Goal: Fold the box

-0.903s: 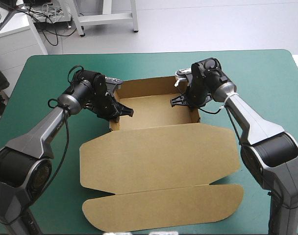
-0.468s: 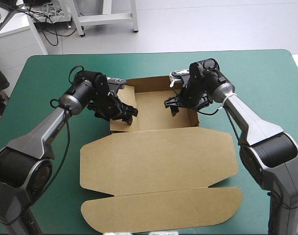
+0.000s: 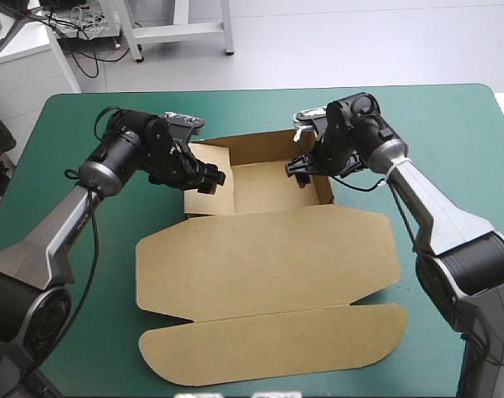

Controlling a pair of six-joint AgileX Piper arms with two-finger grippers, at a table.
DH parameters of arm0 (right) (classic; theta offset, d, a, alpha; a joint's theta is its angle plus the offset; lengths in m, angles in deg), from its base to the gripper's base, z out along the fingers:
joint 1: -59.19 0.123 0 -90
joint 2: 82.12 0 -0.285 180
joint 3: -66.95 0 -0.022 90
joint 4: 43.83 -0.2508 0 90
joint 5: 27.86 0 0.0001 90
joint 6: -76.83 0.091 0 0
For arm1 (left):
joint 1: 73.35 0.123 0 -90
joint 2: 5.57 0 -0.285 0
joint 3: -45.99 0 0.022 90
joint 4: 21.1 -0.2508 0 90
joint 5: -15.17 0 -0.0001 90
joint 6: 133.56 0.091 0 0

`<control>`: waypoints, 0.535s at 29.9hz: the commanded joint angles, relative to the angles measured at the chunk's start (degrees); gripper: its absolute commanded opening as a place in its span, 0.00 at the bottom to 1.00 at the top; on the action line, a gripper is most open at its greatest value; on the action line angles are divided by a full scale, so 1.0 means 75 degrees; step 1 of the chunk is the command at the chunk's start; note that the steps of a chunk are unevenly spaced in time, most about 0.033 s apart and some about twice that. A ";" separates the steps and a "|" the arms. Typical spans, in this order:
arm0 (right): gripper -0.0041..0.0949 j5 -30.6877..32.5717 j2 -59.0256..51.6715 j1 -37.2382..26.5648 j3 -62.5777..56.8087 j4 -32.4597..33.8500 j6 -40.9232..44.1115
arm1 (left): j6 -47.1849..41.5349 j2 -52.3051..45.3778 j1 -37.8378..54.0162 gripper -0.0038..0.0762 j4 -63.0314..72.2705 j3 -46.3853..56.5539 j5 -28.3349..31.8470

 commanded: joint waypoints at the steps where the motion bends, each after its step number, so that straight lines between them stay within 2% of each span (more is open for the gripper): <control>1: 0.86 0.0104 -0.0845 -0.0106 0.0227 0.0143 -0.0182 | -0.0038 -0.0747 -0.0057 0.75 0.0050 -0.0414 0.0179; 5: 0.86 0.0104 -0.1330 -0.0160 0.0227 0.0143 -0.0269 | 0.0395 -0.1307 -0.0057 0.72 0.0050 -0.0509 0.0115; 7: 0.86 0.0104 -0.1591 -0.0160 0.0227 0.0143 -0.0306 | 0.0751 -0.1609 -0.0057 0.64 0.0087 -0.0509 -0.0087; 10: 0.86 0.0104 -0.1906 -0.0160 0.0227 0.0143 -0.0424 | 0.1011 -0.2161 -0.0057 0.44 0.0051 -0.0465 -0.0374; 15: 0.86 0.0104 -0.2185 -0.0160 0.0227 0.0243 -0.0424 | 0.1014 -0.3195 -0.0057 0.05 -0.0114 -0.0017 -0.0154; 16: 0.86 0.0104 -0.2192 -0.0160 0.0227 0.0257 -0.0424 | 0.1051 -0.3364 -0.0057 0.04 -0.0114 0.0090 -0.0168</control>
